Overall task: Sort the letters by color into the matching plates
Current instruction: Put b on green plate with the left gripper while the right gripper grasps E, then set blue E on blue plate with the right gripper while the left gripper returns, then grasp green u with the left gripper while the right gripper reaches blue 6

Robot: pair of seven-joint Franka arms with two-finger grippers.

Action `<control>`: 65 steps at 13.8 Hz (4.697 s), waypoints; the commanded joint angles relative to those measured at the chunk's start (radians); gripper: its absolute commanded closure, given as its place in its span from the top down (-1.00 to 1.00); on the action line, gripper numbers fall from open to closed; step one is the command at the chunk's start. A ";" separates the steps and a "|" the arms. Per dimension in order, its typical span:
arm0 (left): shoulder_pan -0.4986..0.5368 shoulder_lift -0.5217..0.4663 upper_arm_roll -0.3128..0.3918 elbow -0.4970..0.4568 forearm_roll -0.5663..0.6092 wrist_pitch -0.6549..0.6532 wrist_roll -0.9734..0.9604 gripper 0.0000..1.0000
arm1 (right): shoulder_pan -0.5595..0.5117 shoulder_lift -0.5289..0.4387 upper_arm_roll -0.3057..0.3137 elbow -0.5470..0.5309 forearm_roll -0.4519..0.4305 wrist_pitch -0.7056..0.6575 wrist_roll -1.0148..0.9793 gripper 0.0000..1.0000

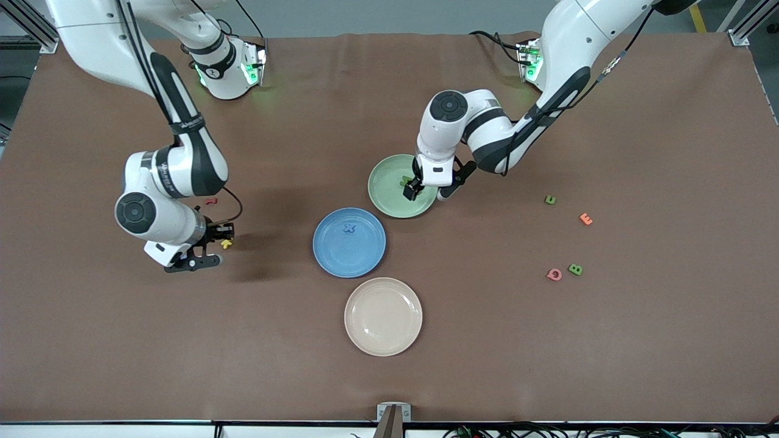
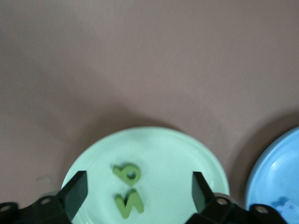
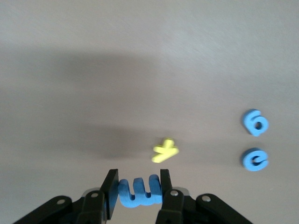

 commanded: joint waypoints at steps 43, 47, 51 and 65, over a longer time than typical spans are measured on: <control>1.058 0.068 -0.382 -0.368 0.376 -0.141 1.403 0.41 | 0.346 0.225 -0.010 0.471 0.211 -0.279 0.800 0.69; 1.059 0.068 -0.382 -0.379 0.379 -0.139 1.411 0.34 | 0.220 0.073 -0.012 0.336 0.207 -0.333 0.503 0.79; 1.059 0.069 -0.381 -0.384 0.380 -0.119 1.438 0.29 | 0.082 -0.015 -0.012 0.227 0.118 -0.325 0.231 0.83; 1.059 0.081 -0.327 -0.398 0.417 -0.086 1.471 -0.04 | -0.270 0.105 -0.011 0.168 -0.026 0.023 -0.541 0.88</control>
